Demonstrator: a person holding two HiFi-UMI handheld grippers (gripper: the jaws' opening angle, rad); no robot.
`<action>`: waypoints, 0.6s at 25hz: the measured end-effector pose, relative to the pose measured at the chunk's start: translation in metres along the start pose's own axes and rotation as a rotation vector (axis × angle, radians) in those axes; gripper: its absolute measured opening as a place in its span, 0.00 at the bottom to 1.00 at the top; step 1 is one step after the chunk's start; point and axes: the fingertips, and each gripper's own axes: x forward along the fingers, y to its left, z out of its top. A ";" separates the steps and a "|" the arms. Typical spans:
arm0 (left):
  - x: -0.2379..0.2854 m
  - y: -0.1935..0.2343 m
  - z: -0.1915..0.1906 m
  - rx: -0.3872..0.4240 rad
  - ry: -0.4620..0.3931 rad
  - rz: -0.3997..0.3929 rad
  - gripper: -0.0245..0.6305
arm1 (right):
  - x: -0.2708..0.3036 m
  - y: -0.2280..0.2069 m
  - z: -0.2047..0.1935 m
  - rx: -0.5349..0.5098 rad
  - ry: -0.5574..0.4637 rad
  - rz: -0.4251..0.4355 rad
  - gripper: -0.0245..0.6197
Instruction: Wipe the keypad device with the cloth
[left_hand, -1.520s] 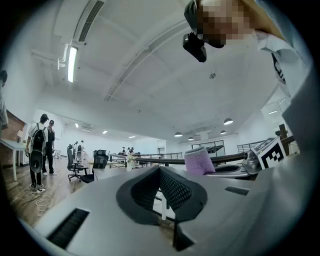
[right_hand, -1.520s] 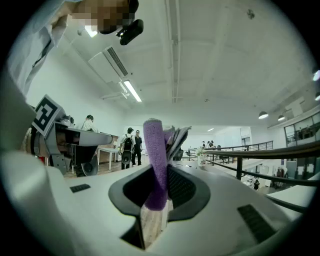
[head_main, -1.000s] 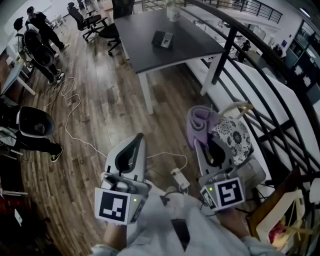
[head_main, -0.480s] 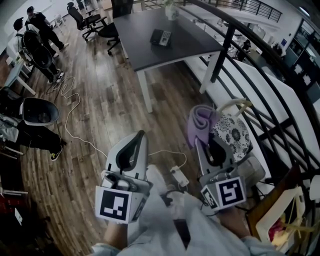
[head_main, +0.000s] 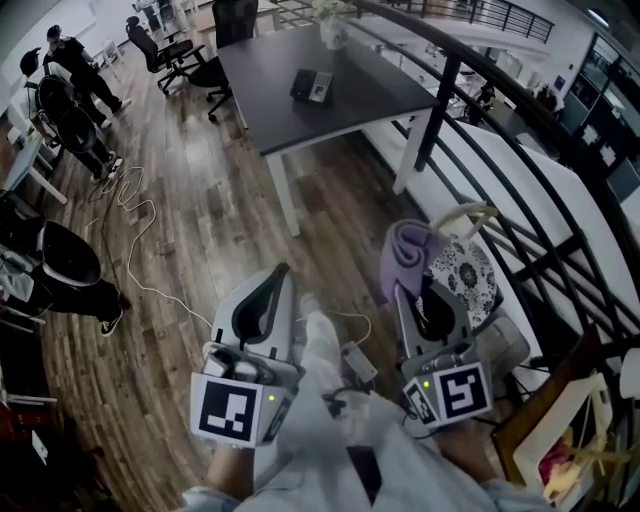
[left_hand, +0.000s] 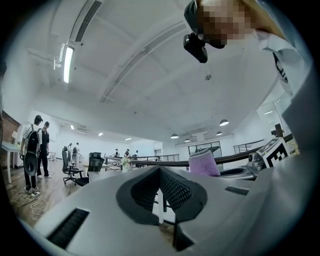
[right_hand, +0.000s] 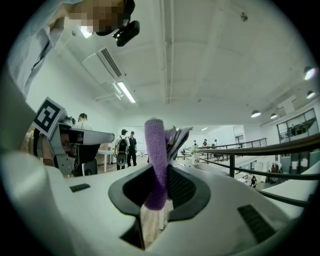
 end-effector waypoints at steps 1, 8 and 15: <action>0.003 0.001 -0.002 0.003 0.010 -0.001 0.05 | 0.002 -0.001 0.000 -0.003 0.001 -0.002 0.17; 0.027 0.007 -0.015 -0.016 0.029 -0.027 0.05 | 0.021 -0.011 -0.006 -0.010 0.020 -0.015 0.17; 0.066 0.029 -0.018 -0.016 0.002 -0.039 0.05 | 0.062 -0.022 -0.003 -0.015 0.025 -0.013 0.17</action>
